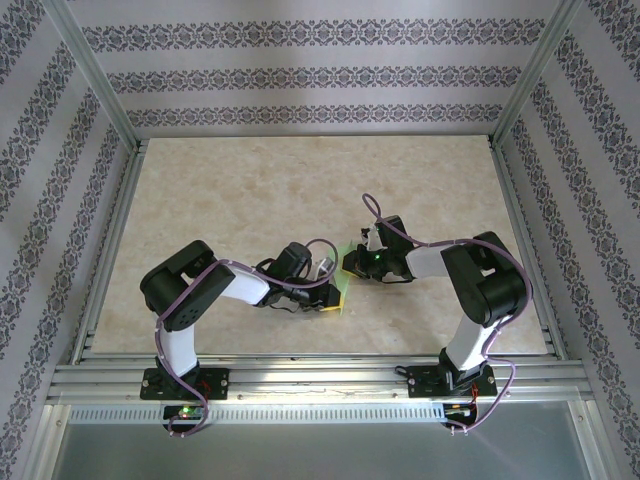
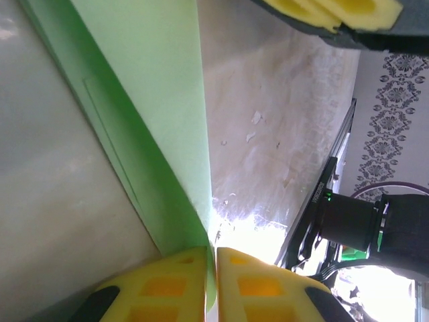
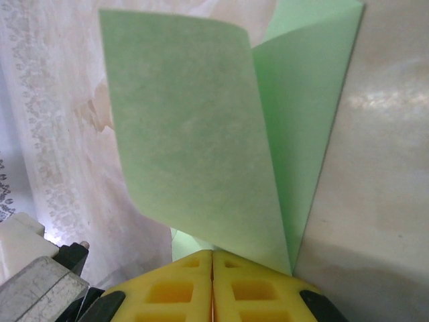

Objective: Fold a paper plane with a square sheet of paper (pick it up from the middle)
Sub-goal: Fold the wing for the fifth time at the center of the table.

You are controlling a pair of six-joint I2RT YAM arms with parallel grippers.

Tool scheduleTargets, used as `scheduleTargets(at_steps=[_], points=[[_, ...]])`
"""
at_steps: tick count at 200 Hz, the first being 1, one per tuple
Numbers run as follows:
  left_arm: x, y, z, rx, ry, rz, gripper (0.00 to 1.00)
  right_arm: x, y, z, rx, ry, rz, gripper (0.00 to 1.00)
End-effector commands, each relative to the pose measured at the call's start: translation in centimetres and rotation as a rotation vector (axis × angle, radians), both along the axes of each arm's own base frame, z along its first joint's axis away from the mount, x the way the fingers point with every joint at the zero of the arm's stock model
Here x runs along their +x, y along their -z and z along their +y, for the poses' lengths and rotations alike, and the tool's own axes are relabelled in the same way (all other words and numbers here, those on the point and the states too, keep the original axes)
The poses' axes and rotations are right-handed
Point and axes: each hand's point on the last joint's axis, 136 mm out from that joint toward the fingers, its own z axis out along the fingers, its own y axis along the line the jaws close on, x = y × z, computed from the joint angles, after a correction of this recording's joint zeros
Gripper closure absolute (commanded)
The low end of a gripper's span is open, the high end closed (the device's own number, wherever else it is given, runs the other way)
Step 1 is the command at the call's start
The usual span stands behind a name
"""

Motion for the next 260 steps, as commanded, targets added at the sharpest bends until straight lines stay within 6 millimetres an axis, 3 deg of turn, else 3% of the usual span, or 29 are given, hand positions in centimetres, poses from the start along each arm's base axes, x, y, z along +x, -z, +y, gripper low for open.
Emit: scheduleTargets(at_steps=[1,32,82,119,150,192,231,260], points=[[-1.9,1.1,0.4,0.024,0.039,0.058,0.89,-2.4,4.3,-2.0,-0.153,0.014,0.116,0.91],[-2.2,1.4,0.7,0.034,0.035,0.06,0.93,-2.5,4.3,-2.0,-0.155,0.015,0.119,0.91],[-2.2,0.6,0.6,0.01,0.034,0.047,0.88,-2.6,4.4,-2.1,-0.158,0.015,0.122,0.91],[-2.3,0.5,0.5,-0.005,0.037,0.054,0.95,-2.6,4.5,-2.1,-0.158,0.013,0.123,0.91],[-2.3,0.2,0.4,-0.018,0.037,0.054,0.89,-2.6,4.6,-2.2,-0.162,0.014,0.126,0.91],[-1.3,-1.7,1.5,0.002,-0.032,-0.06,0.77,-2.6,4.5,-2.1,-0.159,0.016,0.127,0.91],[0.2,-3.4,2.5,0.076,-0.093,-0.167,0.8,-2.4,4.3,-2.0,-0.155,0.019,0.124,0.91],[1.5,-5.4,0.9,0.051,-0.057,-0.203,0.83,-2.4,4.2,-2.0,-0.154,0.021,0.12,0.91]])
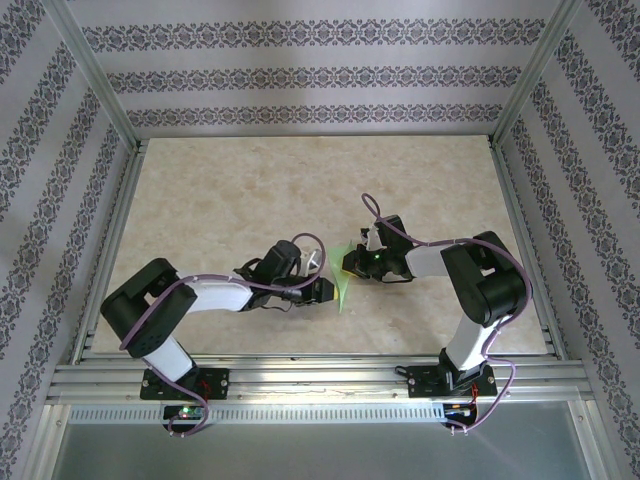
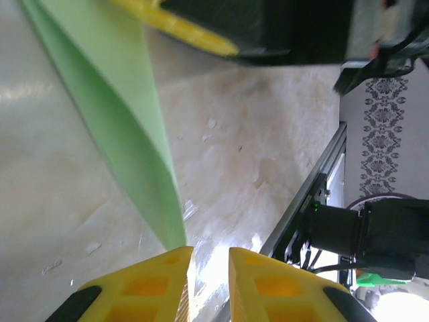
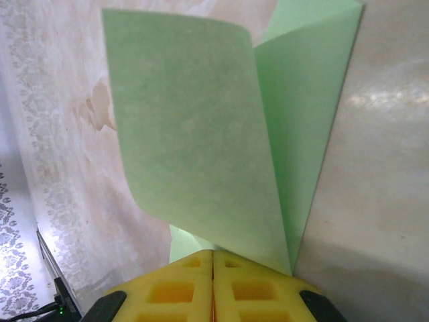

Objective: Fold a paper plane with a square sheet of paper (pick it up from the middle)
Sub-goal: Fold the wing for the fifth time at the center of the table.

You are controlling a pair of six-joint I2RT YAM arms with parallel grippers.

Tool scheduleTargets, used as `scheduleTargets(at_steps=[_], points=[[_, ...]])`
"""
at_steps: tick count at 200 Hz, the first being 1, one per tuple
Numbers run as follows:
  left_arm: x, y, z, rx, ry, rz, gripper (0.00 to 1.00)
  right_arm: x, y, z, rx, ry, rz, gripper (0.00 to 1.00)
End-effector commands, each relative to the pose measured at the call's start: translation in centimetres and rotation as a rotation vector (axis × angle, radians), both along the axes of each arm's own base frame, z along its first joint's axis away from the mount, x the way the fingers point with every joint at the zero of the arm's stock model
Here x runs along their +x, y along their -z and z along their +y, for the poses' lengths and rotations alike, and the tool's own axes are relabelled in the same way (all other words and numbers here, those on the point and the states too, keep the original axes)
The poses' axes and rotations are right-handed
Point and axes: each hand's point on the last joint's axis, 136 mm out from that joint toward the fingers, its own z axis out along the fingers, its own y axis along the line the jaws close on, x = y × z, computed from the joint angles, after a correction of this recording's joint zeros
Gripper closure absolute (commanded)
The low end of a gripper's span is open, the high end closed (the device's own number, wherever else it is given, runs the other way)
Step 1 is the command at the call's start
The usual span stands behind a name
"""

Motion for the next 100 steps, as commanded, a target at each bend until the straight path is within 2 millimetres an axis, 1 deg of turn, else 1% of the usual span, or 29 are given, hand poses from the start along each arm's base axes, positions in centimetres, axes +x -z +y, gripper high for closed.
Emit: scheduleTargets(at_steps=[1,19,20,39,56,74,100], points=[[0.9,-1.0,-1.1,0.027,0.031,-0.052,0.83,-2.4,4.2,-2.1,-0.151,0.026,0.117,0.91],[1.7,-1.6,-2.5,0.008,0.055,-0.044,0.86,-2.5,4.2,-2.1,-0.15,0.025,0.12,0.91],[1.9,-1.9,-2.7,0.003,0.056,-0.049,0.86,-2.5,4.2,-2.1,-0.15,0.025,0.119,0.91],[2.7,-1.7,-3.5,0.006,0.058,-0.038,0.89,-2.6,4.2,-2.1,-0.15,0.029,0.119,0.91],[2.9,-0.6,-3.8,0.034,0.064,-0.015,0.91,-2.5,4.2,-2.0,-0.147,0.029,0.119,0.91],[3.0,0.1,-4.2,0.036,0.072,0.006,0.93,-2.4,4.2,-2.0,-0.147,0.028,0.118,0.92],[2.8,1.5,-3.9,0.058,0.065,0.029,0.94,-2.3,4.1,-1.9,-0.146,0.027,0.115,0.92]])
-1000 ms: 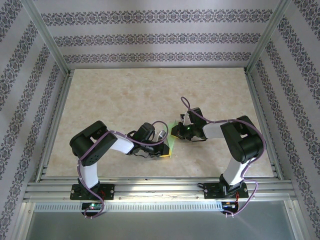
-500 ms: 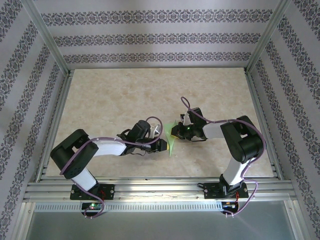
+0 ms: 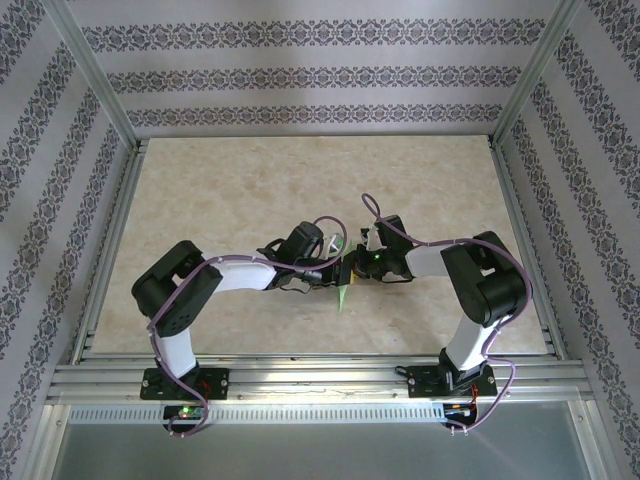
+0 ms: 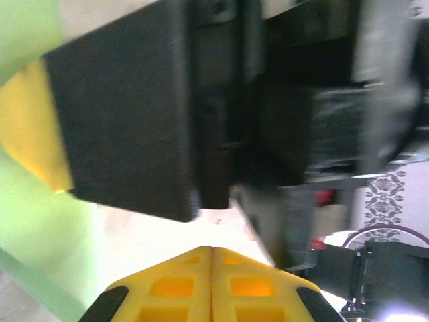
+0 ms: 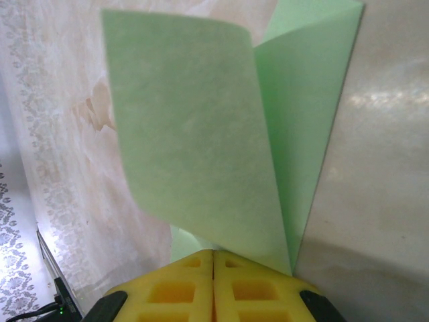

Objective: Fold a paper plane with a square sheet of paper (pick it up from the middle)
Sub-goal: Fold the wing for the fifth time at the center of the table.

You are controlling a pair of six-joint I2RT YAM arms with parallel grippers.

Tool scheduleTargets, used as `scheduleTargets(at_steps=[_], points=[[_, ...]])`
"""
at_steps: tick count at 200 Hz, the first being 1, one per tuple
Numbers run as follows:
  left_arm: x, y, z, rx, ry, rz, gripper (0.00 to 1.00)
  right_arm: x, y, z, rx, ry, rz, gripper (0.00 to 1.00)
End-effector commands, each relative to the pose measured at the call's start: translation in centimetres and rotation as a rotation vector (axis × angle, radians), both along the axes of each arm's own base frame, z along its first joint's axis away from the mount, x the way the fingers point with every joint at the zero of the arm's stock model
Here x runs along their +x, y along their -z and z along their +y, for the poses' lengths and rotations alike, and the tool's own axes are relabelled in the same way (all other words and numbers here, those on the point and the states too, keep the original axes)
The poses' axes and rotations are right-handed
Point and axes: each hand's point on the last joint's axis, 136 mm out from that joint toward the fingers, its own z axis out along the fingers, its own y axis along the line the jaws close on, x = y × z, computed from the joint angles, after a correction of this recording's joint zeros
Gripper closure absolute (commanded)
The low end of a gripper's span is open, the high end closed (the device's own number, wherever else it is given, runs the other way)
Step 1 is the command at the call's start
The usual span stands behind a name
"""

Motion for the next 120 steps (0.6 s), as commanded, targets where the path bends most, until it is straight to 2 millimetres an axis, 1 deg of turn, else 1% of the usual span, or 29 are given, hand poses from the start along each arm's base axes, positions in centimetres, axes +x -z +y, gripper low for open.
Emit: scheduleTargets(at_steps=[1,45,70,97,120], points=[[-1.2,1.2,0.0,0.028,0.034,0.035,0.94,-2.3,4.1,-1.9,-0.147,0.028,0.115,0.92],[-1.9,2.8,0.2,0.02,0.033,0.074,0.94,-2.5,4.4,-2.0,-0.148,0.027,0.122,0.92],[-2.6,3.6,0.1,0.008,0.046,0.101,0.95,-2.6,4.4,-2.0,-0.149,0.028,0.123,0.92],[-3.2,4.1,0.0,0.003,0.057,0.114,0.95,-2.6,4.5,-2.1,-0.151,0.029,0.126,0.92],[-3.8,4.6,0.2,0.012,0.057,0.122,0.94,-2.7,4.5,-2.1,-0.152,0.028,0.127,0.92]])
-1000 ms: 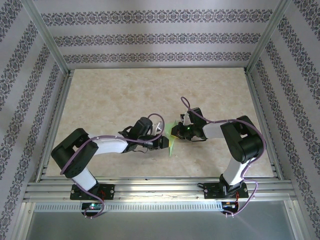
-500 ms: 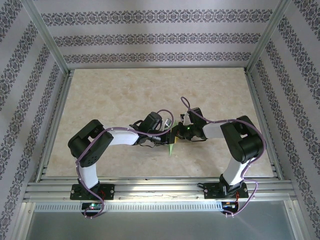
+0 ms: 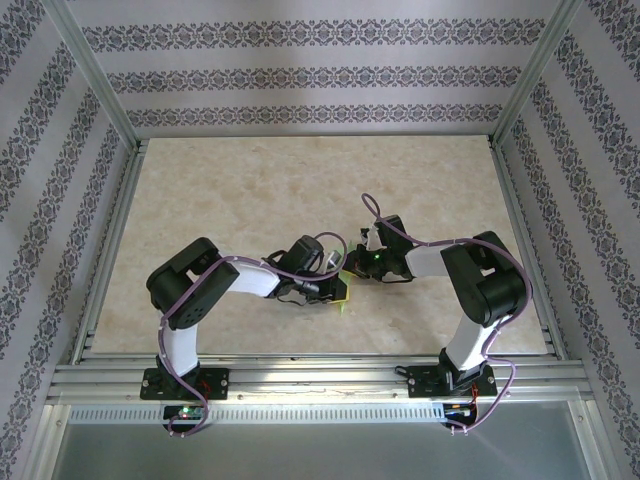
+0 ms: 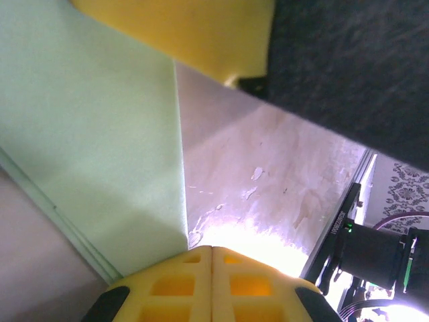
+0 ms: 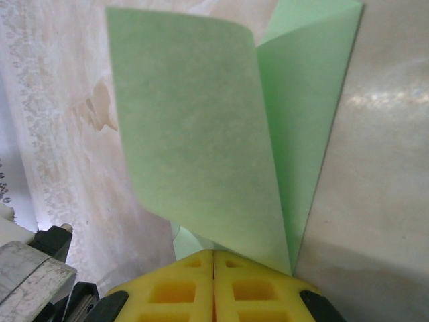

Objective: Fold a paper plane with a square sheet of paper (pick it up from the middle)
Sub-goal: Fold the wing for the fifth time at the center of the table.

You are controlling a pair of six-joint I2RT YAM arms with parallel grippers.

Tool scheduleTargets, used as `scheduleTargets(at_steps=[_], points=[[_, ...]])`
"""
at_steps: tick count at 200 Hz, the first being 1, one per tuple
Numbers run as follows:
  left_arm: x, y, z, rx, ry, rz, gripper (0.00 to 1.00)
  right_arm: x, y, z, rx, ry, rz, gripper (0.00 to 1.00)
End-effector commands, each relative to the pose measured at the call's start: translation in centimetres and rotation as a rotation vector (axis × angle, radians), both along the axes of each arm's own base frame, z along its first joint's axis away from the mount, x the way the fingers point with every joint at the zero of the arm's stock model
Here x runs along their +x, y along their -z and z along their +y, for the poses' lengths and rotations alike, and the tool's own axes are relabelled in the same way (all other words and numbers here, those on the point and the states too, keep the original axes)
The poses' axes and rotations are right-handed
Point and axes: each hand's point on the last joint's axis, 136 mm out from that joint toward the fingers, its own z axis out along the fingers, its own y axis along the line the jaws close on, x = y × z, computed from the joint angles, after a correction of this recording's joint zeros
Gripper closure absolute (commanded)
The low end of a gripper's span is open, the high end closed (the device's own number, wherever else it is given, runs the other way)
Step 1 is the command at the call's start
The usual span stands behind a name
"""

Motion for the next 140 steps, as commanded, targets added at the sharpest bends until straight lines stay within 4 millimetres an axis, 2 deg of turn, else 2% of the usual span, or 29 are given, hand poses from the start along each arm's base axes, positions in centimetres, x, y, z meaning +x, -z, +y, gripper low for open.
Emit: scheduleTargets(at_steps=[1,85,113,140], points=[[-1.3,0.3,-0.4,-0.021,0.025,0.017,0.95,-2.7,4.5,-2.1,-0.152,0.029,0.126,0.92],[-4.2,1.3,0.7,0.071,0.085,0.028,0.96,-2.8,4.7,-2.3,-0.163,0.031,0.134,0.93],[-5.2,1.9,1.8,0.158,0.119,0.012,0.96,-2.8,4.8,-2.3,-0.164,0.029,0.136,0.92],[-5.8,1.6,2.1,0.178,0.142,0.004,0.96,-2.8,4.8,-2.3,-0.165,0.028,0.136,0.93]])
